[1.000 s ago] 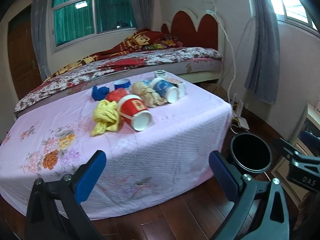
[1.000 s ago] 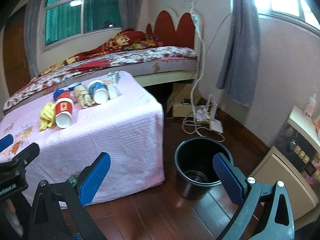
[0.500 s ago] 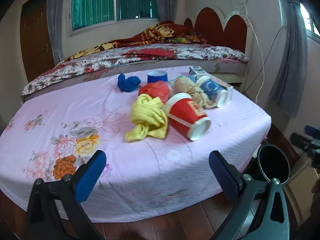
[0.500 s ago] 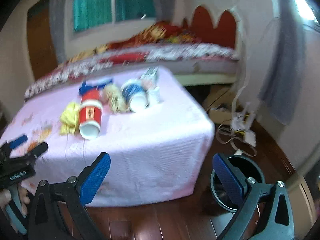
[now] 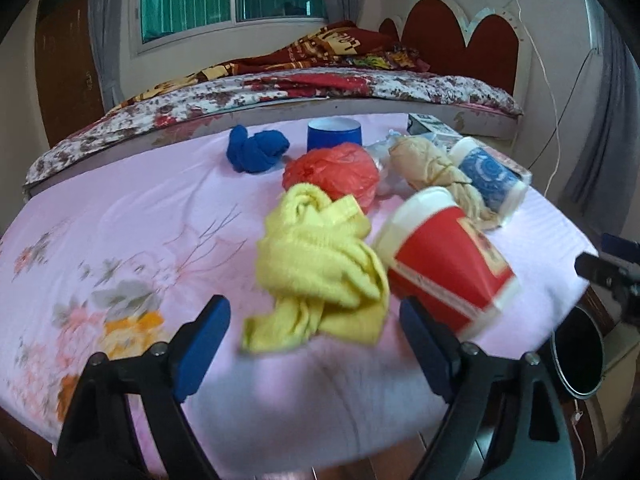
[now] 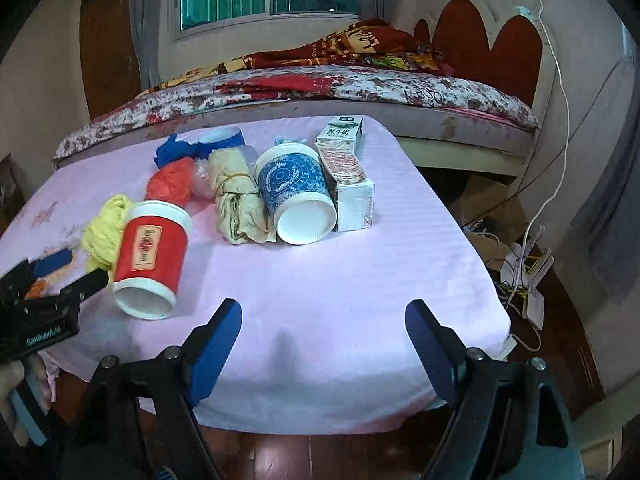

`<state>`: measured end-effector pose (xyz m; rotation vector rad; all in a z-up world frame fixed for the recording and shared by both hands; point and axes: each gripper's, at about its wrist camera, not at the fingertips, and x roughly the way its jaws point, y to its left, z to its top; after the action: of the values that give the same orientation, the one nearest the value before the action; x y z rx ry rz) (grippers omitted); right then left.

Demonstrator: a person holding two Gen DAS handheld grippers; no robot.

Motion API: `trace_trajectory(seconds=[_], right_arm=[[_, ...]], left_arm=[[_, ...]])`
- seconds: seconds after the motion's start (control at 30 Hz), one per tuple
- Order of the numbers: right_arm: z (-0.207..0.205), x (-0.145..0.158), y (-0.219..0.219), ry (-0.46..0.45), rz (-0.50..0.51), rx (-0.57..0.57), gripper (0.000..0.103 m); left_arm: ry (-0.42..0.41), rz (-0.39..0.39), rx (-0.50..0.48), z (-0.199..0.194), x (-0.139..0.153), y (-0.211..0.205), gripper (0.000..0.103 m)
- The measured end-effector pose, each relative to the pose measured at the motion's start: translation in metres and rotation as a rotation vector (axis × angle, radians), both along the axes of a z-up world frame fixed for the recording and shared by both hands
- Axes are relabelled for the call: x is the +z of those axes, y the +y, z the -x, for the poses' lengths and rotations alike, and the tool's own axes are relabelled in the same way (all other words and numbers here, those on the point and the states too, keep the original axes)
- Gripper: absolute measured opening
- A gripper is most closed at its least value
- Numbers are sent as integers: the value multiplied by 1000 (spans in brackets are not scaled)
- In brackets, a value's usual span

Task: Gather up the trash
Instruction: 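Grasp the yellow cloth with the left gripper while the right gripper grasps the red paper cup, then carry both items over the black bin and open both grippers to drop them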

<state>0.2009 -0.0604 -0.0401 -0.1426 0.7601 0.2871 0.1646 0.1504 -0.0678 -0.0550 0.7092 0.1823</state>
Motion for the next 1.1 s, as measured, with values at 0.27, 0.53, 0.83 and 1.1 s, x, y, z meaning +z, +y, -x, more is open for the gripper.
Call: trace_trajectory(seconds=[0.27,0.53,0.83,1.1], right_arm=[[-21,-10,6,36,-35,10,85],[-9,6,38,1,-121,106,85],[-7,-17,118,63,-80,262,63],[4,-4,91,13,-91,219,57]], left_arm=[[42,54,-22,-37,-13,13,69],[1,73,-11,-2,-7,25,31],[18,80,19,12,-6,32,31],[-5,52,-35,18,10,19,30]])
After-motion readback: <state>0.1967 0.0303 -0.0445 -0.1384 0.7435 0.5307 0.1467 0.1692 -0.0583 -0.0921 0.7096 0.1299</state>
